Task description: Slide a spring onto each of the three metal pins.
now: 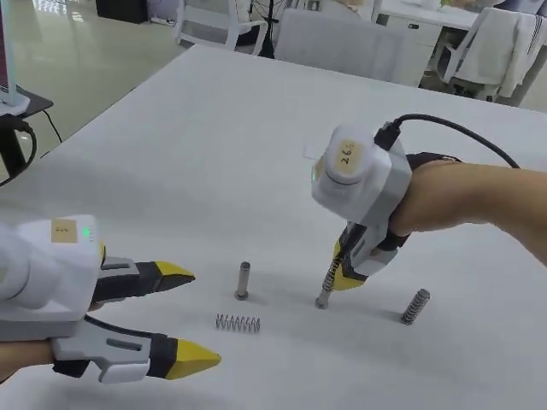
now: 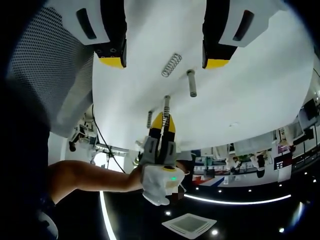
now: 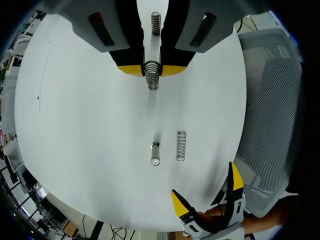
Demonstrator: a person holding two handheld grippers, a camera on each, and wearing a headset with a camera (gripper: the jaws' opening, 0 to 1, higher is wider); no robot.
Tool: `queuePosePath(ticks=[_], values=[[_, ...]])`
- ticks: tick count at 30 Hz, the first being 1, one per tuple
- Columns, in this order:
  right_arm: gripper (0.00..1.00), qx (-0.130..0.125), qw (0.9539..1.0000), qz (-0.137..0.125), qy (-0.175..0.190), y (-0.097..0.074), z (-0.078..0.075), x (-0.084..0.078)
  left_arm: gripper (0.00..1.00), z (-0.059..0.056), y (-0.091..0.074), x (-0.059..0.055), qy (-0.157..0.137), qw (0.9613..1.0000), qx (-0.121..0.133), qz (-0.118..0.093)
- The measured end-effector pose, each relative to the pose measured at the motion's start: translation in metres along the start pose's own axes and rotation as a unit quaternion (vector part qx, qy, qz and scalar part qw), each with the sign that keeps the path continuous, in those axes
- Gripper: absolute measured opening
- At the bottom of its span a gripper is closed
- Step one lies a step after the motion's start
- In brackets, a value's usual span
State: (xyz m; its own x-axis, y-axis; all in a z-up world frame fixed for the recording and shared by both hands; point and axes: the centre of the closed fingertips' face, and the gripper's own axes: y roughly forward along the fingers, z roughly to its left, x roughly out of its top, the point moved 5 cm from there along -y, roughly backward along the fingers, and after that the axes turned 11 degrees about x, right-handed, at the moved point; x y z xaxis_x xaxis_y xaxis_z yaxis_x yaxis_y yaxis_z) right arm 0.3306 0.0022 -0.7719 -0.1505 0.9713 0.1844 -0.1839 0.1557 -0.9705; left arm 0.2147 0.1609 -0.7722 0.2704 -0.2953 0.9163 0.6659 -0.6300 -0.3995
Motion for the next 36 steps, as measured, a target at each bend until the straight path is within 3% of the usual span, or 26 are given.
queuePosePath(ticks=[18,36], values=[[0.09,0.007,0.9999,0.003,0.007,0.021,0.000,-0.006,0.55,-0.001,0.000,0.000,0.001,1.0000,0.001,0.005],[0.13,0.012,0.9998,0.006,0.013,0.029,-0.001,-0.010,0.55,-0.002,-0.001,-0.002,-0.002,1.0000,0.005,0.007]])
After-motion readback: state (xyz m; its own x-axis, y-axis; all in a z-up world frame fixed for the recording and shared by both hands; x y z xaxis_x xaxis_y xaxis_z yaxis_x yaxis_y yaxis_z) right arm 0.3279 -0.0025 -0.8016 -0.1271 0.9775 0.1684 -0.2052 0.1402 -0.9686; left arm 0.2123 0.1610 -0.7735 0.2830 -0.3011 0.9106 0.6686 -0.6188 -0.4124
